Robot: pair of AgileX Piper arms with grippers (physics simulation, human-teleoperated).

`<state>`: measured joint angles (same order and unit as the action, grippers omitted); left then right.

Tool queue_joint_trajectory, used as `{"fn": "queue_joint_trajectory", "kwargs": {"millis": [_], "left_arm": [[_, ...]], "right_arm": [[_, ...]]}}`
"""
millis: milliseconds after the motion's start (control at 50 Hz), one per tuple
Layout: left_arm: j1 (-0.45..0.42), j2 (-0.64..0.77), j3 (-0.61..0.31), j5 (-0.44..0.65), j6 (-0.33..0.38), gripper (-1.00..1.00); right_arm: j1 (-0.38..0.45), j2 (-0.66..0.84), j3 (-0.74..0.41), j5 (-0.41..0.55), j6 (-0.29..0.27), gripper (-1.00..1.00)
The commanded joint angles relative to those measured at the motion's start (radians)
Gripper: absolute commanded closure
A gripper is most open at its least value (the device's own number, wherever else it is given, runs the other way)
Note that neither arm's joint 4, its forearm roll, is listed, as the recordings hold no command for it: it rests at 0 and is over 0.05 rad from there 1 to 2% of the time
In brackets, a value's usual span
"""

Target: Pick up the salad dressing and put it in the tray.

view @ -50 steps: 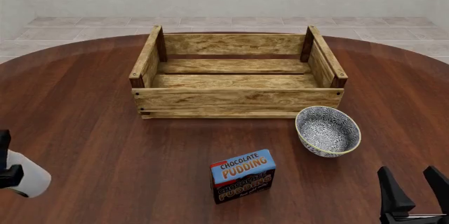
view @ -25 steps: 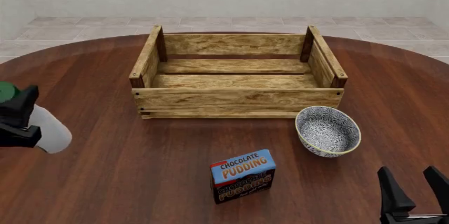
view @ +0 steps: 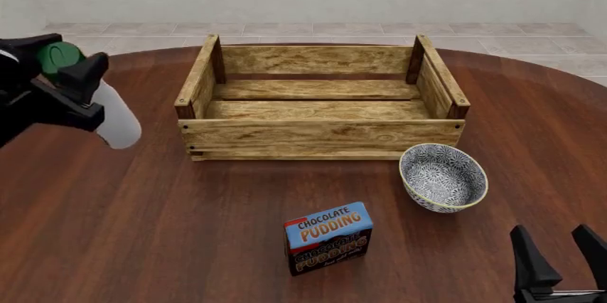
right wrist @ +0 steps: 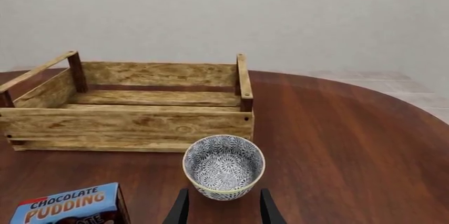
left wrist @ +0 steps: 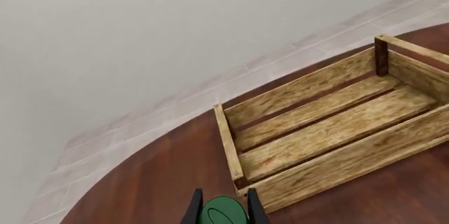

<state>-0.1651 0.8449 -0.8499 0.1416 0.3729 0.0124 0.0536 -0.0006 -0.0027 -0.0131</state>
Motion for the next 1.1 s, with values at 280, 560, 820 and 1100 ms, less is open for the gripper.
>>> {"fn": "queue_joint_trajectory", "kwargs": {"millis": [280, 560, 820, 1100], "left_arm": [[-0.121, 0.325, -0.266, -0.074, 0.093, 1.0], [-0.128, 0.51, -0.412, -0.099, 0.088, 1.0], [-0.16, 0.671, -0.584, -0.077, 0.074, 1.0], [-0.186, 0.827, -0.723, -0.058, 0.033, 1.0]], "right_arm": [[0.003, -0.007, -0.001, 0.004, 0.002, -1.0], [0.007, -0.001, 0.0, -0.002, -0.002, -1.0], [0.008, 0.031, 0.0, -0.026, 0.002, -1.0], [0.004, 0.008, 0.0, -0.005, 0.01, -1.0]]}}
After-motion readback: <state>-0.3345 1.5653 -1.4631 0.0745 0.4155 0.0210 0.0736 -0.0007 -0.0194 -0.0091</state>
